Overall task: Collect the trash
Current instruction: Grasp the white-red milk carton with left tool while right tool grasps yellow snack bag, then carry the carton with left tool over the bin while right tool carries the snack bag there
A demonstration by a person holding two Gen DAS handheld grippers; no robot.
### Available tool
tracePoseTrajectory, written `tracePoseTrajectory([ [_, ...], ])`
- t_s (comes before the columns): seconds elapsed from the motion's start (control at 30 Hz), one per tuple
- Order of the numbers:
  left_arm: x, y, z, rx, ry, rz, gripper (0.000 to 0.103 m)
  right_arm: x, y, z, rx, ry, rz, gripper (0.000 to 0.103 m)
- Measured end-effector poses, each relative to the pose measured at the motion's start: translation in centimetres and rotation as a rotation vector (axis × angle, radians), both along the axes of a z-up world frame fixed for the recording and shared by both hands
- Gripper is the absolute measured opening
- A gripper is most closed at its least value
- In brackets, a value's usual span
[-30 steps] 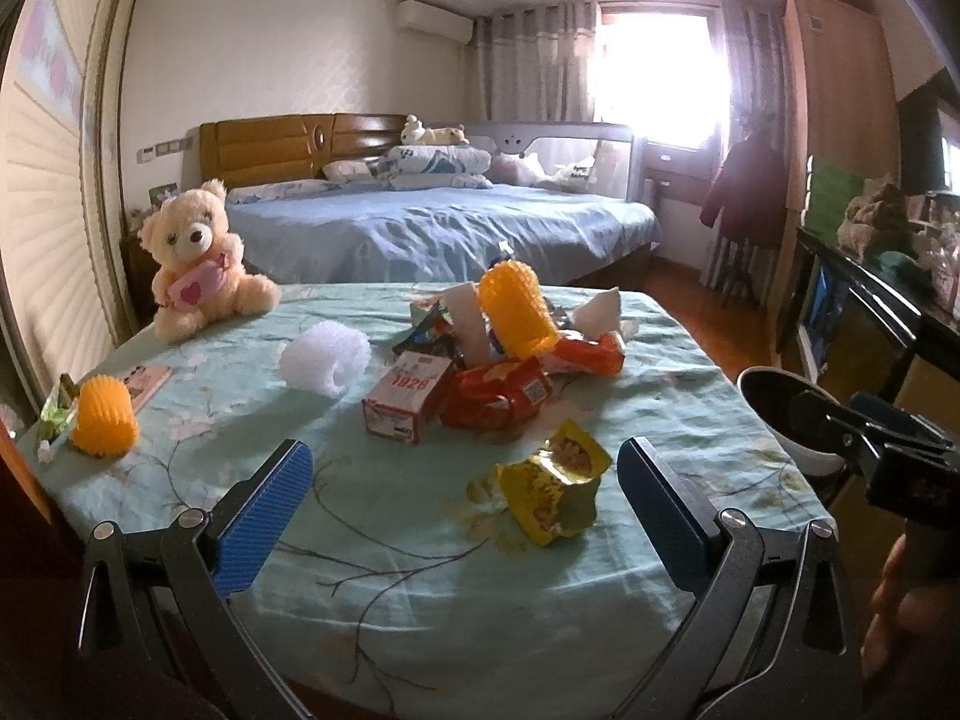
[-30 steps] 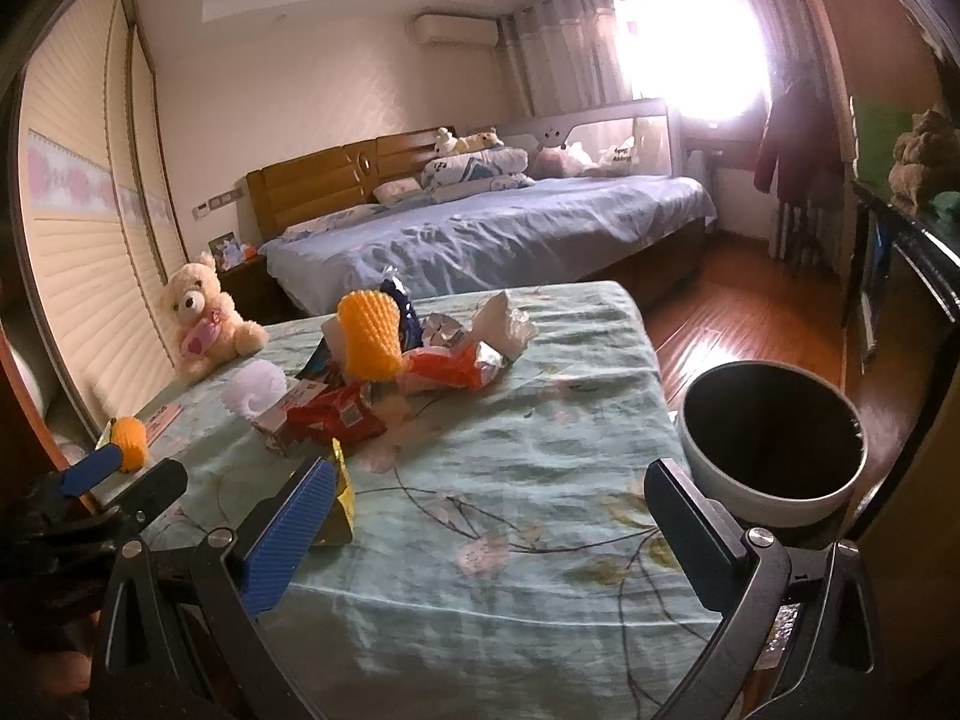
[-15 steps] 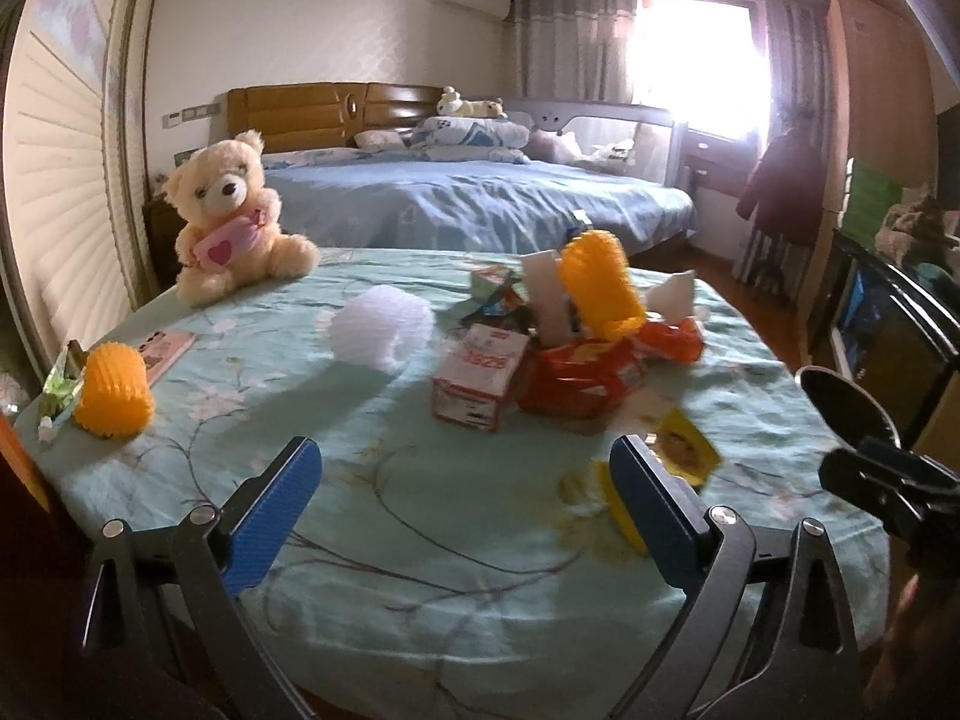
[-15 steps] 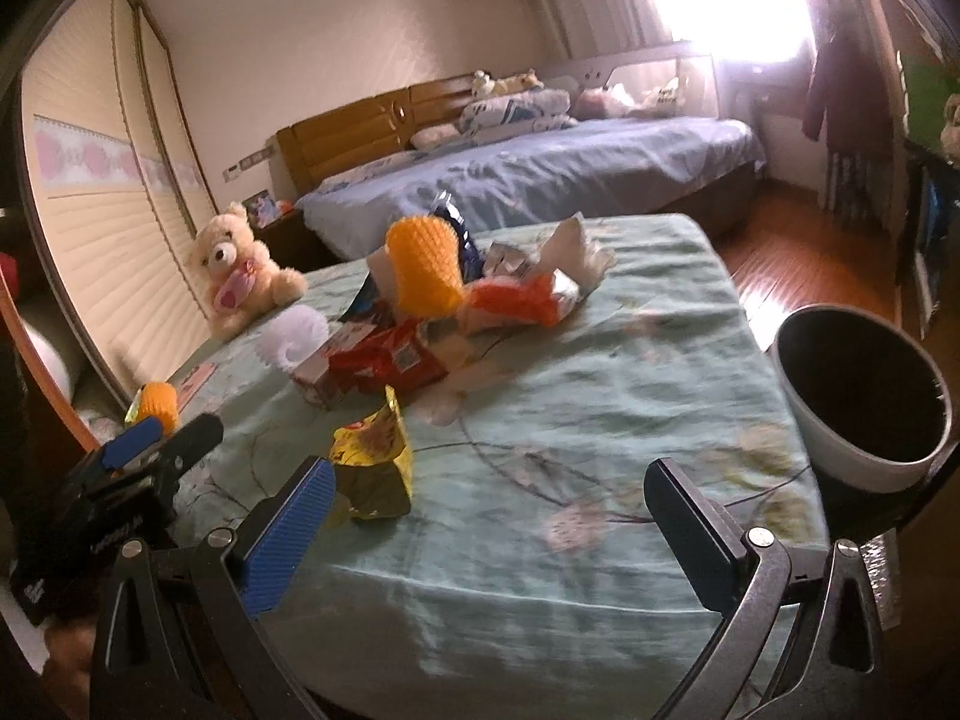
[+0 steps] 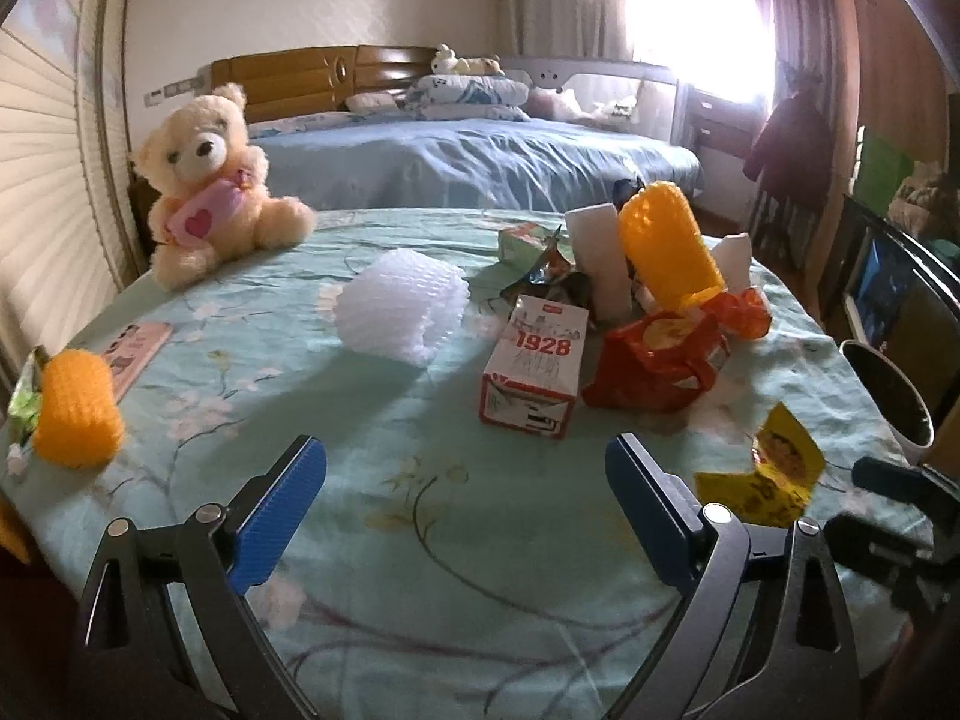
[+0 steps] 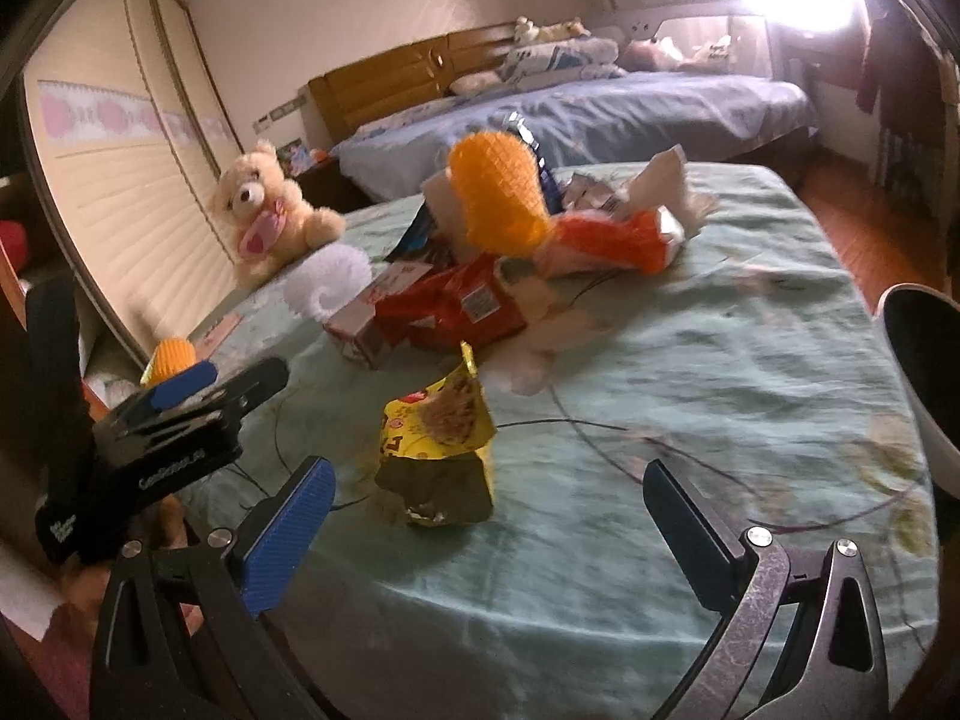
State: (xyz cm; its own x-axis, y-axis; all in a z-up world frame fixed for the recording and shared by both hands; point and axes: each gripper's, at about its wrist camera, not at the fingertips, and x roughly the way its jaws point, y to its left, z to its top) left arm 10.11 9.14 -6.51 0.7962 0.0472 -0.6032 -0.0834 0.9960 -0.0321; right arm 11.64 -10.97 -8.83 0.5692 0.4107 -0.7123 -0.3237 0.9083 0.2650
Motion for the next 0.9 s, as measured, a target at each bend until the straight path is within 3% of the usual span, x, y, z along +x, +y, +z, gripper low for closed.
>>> tracePoseTrajectory([
  [0.13, 2.5, 0.1, -0.8, -0.012, 0.042, -0.023, 0.096, 1.3, 1.0, -0.7, -0.021, 0.023, 0.021, 0.1],
  [0.23, 4.4, -0.1, -1.1, -0.006, 0.072, -0.037, 0.096, 2.2, 1.2, -1.3, -0.021, 0.048, 0.031, 0.09],
  [0.33, 6.0, -0.7, -1.3, 0.004, 0.108, -0.061, 0.096, 3.1, 1.4, -1.7, -0.009, 0.07, 0.044, 0.071],
  [0.4, 6.7, -1.1, -1.3, 0.009, 0.117, -0.069, 0.089, 3.2, 1.5, -1.7, -0.017, 0.076, 0.054, 0.045],
  [0.43, 7.1, -1.3, -1.4, 0.012, 0.128, -0.077, 0.088, 3.2, 1.5, -1.7, -0.02, 0.08, 0.062, 0.039],
  [0.47, 7.5, -1.5, -1.6, 0.018, 0.14, -0.083, 0.078, 3.2, 1.5, -1.7, -0.021, 0.08, 0.066, 0.038],
  [0.5, 7.9, -1.7, -1.8, 0.023, 0.158, -0.089, 0.062, 3.1, 1.5, -1.6, -0.02, 0.079, 0.07, 0.037],
  [0.57, 8.3, -2.0, -2.4, 0.017, 0.195, -0.105, 0.047, 2.8, 1.1, -1.4, -0.017, 0.074, 0.076, 0.036],
  [0.73, 6.2, -2.3, -1.8, 0.035, 0.132, -0.091, 0.047, 2.4, -0.5, -0.7, 0.005, 0.065, 0.064, 0.036],
  [0.9, 3.1, -2.5, -1.8, -0.015, 0.123, -0.064, 0.047, 2.2, -2.1, -0.1, 0.022, 0.054, 0.043, 0.036],
])
